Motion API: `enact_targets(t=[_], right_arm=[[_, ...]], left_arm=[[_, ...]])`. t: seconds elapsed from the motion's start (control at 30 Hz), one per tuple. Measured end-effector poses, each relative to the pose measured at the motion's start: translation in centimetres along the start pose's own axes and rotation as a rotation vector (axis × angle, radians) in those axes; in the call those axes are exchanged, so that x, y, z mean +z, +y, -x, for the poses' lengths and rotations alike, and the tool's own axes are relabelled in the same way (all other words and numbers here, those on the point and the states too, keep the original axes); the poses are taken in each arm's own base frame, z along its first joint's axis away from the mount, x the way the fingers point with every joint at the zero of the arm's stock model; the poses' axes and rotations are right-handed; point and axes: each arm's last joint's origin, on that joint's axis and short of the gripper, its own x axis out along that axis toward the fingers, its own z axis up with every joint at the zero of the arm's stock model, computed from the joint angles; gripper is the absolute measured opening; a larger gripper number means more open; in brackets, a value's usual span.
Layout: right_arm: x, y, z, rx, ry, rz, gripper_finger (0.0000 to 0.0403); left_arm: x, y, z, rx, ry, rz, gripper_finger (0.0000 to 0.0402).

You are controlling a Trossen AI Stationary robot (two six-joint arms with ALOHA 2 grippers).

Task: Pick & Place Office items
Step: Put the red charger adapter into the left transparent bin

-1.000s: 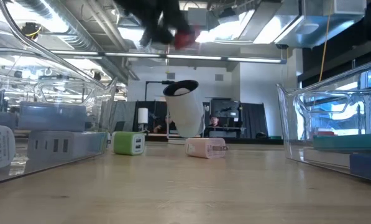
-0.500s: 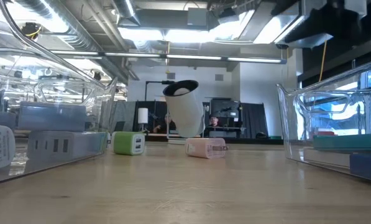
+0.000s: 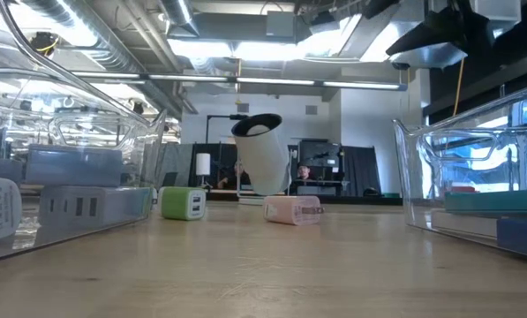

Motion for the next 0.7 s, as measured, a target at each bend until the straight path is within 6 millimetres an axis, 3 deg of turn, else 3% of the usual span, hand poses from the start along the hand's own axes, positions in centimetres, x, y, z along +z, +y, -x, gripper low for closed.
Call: enact_targets(t=[0.23,0.43,0.7], right_arm=[[0.7,0.3,-0.7,0.022,-0.008,-0.070,0.0270],[1.5,0.7,-1.4,0.066,0.028,-0.052,0.0270],[2.3,1.0,-2.0,0.096,0.009,-0.022,0.0270]], left_arm=[[-1.1,-1.6,0.9,-0.149,0.127,0.207,0.0221],[-3.3,-2.5,2.0,-0.321,0.433,0.393,0.0221],[-6.4,-3.3,4.9,-0.251,0.861,0.490,0.0221]])
